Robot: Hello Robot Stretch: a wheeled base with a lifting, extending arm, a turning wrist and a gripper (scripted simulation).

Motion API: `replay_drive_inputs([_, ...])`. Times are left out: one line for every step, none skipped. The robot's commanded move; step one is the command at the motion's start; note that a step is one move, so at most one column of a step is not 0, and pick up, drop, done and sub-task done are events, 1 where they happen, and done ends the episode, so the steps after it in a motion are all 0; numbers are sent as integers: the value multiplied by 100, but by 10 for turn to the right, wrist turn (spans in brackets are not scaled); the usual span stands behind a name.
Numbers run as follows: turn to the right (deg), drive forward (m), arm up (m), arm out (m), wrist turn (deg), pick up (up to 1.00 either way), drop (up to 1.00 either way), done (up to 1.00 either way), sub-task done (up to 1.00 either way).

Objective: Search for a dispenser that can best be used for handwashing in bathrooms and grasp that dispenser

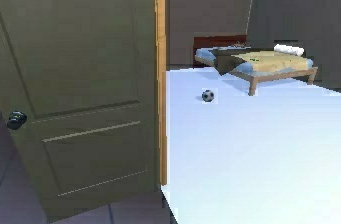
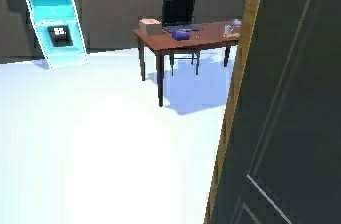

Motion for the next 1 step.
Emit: replay_drive_inputs([0,10,0,0,0,0,0,0,0])
